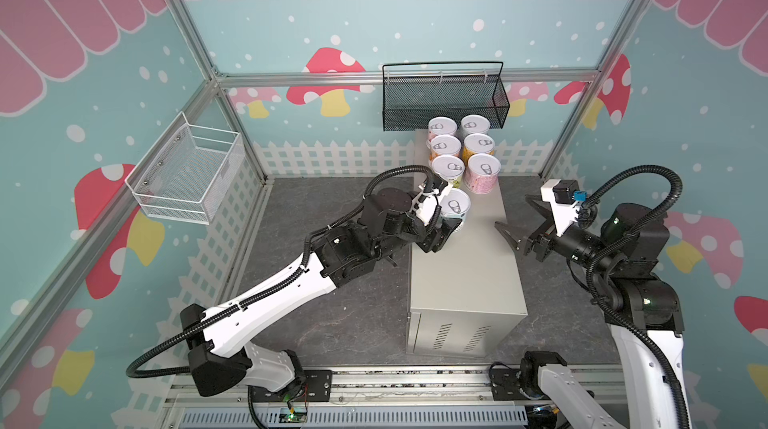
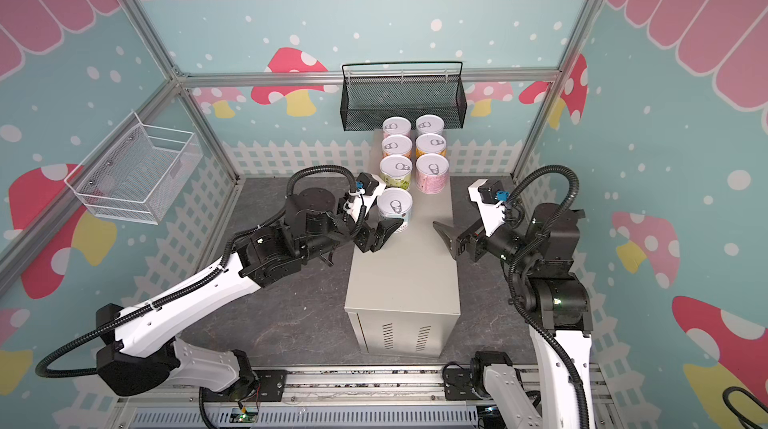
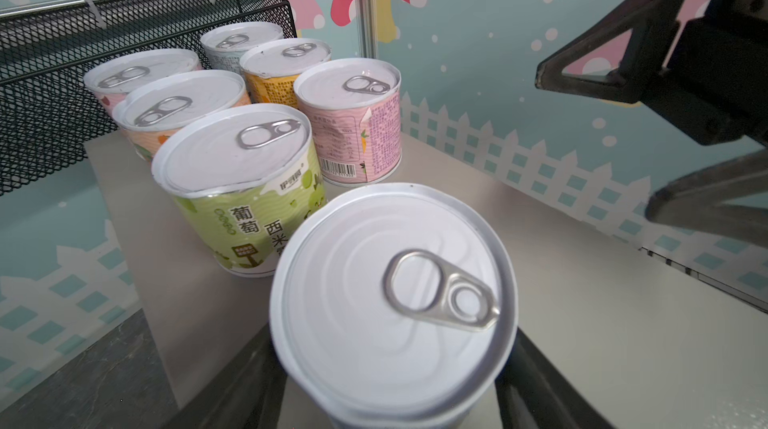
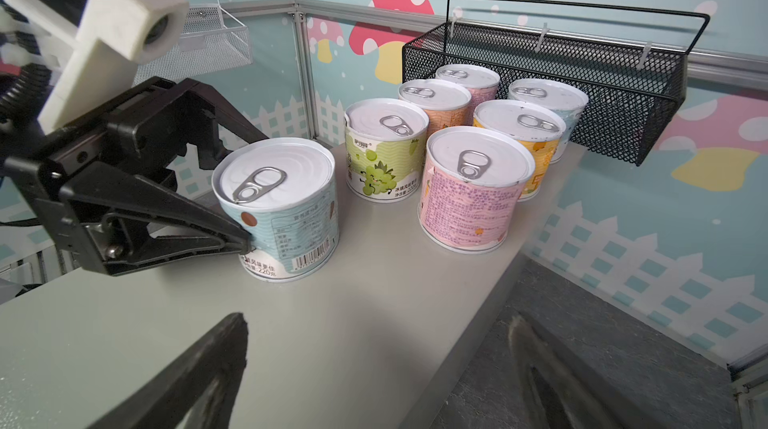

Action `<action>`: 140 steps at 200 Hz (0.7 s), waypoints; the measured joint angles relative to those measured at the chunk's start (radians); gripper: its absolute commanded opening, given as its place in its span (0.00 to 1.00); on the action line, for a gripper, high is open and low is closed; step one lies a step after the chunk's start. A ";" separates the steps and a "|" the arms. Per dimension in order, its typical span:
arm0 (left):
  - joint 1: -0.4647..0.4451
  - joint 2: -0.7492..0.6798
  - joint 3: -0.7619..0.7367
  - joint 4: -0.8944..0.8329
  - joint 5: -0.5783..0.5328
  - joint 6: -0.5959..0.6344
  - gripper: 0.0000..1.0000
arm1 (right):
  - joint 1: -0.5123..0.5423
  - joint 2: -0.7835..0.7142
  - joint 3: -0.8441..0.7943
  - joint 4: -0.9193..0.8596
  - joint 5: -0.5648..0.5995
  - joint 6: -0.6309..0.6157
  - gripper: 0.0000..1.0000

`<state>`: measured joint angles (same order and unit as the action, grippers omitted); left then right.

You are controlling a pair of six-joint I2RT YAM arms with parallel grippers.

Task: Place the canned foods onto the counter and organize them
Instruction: 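Grasp the light-blue can with the left gripper and slide it toward the grouped cans, then set the light-blue can beside the green grape can and open the left gripper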

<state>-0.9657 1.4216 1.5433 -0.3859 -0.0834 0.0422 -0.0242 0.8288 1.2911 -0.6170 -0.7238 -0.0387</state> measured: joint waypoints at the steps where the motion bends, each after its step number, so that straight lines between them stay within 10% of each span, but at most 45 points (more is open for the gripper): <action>1: 0.000 0.000 0.000 0.000 0.000 0.000 0.74 | 0.000 0.000 0.000 0.000 0.000 0.000 1.00; 140: 0.048 0.023 0.000 0.039 0.037 0.000 0.74 | 0.000 0.000 0.000 0.000 0.000 -0.006 0.99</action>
<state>-0.9173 1.4441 1.5433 -0.3466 -0.0467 0.0418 -0.0238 0.8288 1.2911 -0.6170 -0.7235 -0.0452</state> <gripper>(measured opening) 0.743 0.994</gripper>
